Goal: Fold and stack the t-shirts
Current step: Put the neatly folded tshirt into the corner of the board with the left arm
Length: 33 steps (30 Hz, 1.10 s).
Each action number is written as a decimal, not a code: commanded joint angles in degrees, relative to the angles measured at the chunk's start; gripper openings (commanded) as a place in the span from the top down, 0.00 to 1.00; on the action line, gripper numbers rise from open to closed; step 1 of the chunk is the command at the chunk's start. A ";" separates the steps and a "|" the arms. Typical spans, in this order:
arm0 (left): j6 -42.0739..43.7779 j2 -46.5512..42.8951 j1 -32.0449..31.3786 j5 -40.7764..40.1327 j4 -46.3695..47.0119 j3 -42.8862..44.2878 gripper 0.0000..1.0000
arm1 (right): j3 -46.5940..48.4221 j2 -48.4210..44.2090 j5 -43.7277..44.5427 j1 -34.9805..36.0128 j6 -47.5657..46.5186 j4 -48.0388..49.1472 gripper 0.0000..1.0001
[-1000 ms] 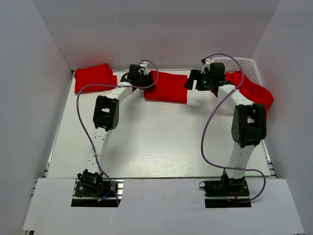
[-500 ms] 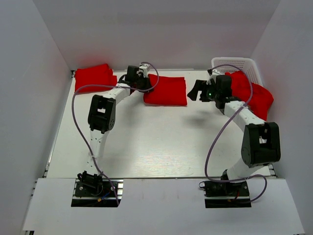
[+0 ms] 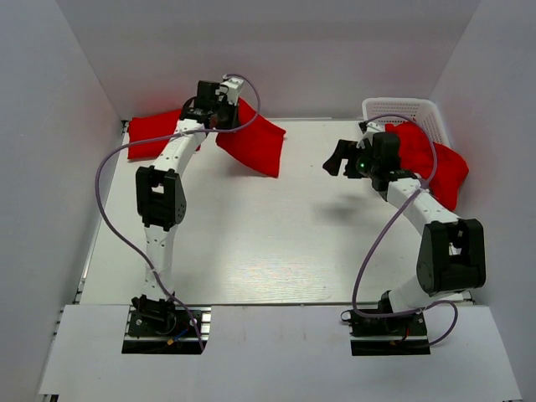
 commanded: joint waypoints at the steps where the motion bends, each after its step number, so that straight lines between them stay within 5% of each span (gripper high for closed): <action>1: 4.04 -5.13 3.07 -4.29 -3.93 4.14 1.00 | 0.96 -3.50 1.83 0.15 -0.61 -1.58 0.10; 13: 13.61 -4.61 9.93 -9.30 -3.93 8.45 1.00 | 3.33 -4.74 4.73 -0.03 -1.14 -6.94 0.10; 22: 18.10 -4.08 13.27 -5.26 -0.86 8.45 1.00 | 5.88 -2.89 2.80 0.06 -0.96 -8.09 0.10; 33: 17.49 -5.74 16.00 -5.26 4.33 10.03 1.00 | 6.76 -0.69 1.31 0.15 0.09 -5.98 0.10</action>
